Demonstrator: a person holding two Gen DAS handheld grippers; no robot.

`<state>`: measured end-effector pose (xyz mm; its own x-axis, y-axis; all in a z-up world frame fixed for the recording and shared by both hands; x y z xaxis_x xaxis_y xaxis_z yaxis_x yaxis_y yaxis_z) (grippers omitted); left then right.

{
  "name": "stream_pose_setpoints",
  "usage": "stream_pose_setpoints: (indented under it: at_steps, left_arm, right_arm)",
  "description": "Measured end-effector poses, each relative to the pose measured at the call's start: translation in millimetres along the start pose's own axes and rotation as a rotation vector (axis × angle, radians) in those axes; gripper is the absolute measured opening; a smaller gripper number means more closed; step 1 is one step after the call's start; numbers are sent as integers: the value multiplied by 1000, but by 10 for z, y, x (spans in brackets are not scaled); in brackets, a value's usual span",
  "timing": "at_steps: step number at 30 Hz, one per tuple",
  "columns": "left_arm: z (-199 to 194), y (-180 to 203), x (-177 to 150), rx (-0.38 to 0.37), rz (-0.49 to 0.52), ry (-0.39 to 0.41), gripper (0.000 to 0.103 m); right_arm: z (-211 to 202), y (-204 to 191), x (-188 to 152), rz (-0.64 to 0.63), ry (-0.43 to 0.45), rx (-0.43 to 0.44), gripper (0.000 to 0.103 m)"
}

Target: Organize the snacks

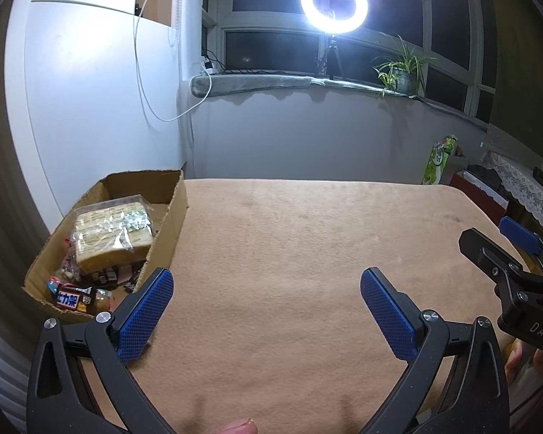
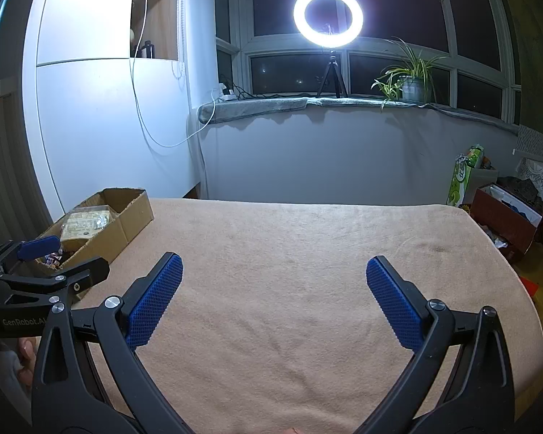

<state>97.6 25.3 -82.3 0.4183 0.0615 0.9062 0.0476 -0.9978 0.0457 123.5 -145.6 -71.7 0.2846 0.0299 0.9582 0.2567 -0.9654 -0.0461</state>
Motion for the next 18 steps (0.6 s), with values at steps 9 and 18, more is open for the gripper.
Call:
stream_pose_setpoints:
  at_steps: [9,18]
  left_arm:
    - [-3,-5,2,0,-1,3,103]
    - [-4,-20,7,-1,-2,4,103]
  right_arm:
    - [0,0,-2,0,0,0,103]
    - [-5,0,-3,0,-1,-1,103]
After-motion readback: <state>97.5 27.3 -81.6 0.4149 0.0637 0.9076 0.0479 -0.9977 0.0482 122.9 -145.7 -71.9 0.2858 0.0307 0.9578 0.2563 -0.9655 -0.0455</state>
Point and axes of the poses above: each gripper's, at about its wrist camera, not at the fingertips, and z roughly the way its jaws point, y to its right, x to its top, the point moved 9 cm from there along z, roughly the way its jaws point, and after that the axes turned 10 degrees about y, right-handed, at the moved point
